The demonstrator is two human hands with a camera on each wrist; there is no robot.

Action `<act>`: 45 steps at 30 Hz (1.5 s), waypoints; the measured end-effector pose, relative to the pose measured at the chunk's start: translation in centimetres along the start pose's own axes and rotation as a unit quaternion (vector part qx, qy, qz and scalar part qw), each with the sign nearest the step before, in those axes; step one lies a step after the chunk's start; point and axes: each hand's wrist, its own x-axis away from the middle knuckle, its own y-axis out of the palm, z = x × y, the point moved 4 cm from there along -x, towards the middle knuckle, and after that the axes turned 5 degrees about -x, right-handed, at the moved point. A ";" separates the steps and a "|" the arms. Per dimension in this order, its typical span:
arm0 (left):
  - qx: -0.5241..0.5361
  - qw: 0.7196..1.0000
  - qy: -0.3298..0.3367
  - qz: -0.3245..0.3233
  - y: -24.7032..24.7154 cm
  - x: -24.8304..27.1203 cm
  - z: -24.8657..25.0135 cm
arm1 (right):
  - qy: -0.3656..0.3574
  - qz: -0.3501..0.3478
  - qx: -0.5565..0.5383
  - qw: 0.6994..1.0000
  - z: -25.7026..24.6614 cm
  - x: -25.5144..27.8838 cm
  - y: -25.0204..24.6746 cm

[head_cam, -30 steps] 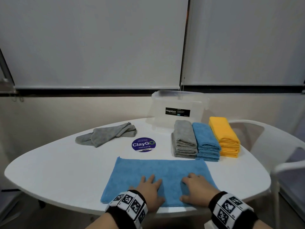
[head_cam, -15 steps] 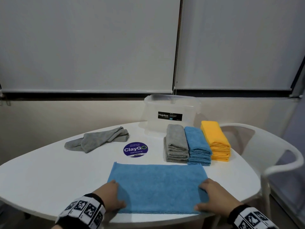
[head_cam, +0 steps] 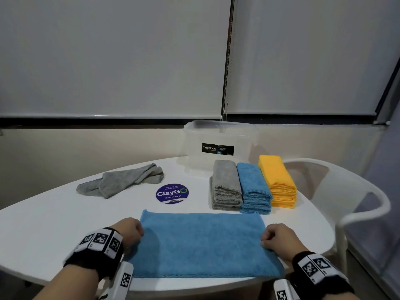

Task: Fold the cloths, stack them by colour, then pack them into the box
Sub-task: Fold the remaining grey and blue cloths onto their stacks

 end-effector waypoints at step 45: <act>0.072 0.994 -0.084 -0.010 -0.1 -1.9 -1.3 | 0.145 -0.115 -0.054 0.981 0.9 -2.5 -0.1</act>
